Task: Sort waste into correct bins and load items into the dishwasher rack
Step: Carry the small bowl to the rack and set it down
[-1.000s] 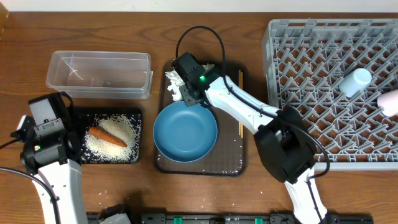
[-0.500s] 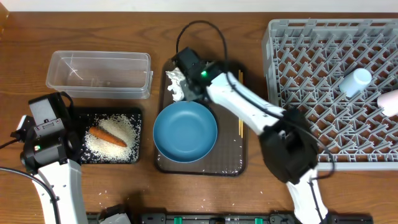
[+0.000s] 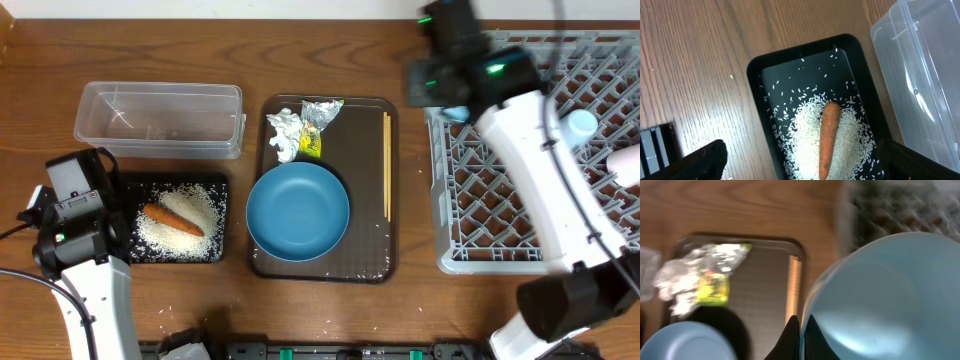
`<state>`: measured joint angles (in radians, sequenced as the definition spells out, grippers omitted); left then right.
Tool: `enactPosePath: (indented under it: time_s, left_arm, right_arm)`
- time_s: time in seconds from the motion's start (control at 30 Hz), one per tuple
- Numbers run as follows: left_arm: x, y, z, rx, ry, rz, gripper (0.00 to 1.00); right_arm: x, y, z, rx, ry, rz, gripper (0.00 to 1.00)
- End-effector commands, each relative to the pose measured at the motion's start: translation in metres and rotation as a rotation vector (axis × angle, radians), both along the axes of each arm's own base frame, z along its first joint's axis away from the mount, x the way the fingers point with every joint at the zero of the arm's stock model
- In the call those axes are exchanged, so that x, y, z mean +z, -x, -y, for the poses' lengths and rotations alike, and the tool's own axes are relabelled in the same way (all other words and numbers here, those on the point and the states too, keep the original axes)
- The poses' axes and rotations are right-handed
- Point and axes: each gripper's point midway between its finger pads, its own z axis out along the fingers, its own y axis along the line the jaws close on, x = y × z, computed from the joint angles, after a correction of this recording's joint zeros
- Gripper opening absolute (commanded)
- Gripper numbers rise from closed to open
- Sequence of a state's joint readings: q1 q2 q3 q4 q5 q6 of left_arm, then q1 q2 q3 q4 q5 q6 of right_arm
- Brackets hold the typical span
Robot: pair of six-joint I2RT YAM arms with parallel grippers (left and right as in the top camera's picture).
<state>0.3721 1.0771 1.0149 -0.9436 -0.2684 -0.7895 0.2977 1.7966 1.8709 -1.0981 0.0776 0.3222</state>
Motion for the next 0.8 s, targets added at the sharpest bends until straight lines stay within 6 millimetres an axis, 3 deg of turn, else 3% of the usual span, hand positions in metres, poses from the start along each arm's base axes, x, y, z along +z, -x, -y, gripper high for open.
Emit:
enactPosePath:
  time_s: [0.0,0.13,0.4,0.63,0.77]
  left_arm:
    - [0.005,0.001,-0.003,0.02,-0.008,0.014,0.98]
    - [0.005,0.001,-0.003,0.02,-0.008,0.014,0.98]
    - [0.005,0.001,-0.002,0.02,-0.008,0.014,0.98]
    - [0.005,0.001,-0.003,0.02,-0.008,0.014,0.98]
    - [0.005,0.001,-0.003,0.02,-0.008,0.014,0.98]
  right_arm:
    - [-0.028,0.002,0.029,-0.067,-0.132,-0.123,0.01]
    - [-0.038,0.004,0.062,-0.123,-0.295,-0.183,0.01]
    - [-0.031,0.019,0.108,-0.13,-0.489,-0.221,0.01]
    - [-0.025,0.058,0.153,-0.222,-0.536,-0.286,0.01]
    - [-0.013,0.07,0.17,-0.218,-0.631,-0.216,0.01]
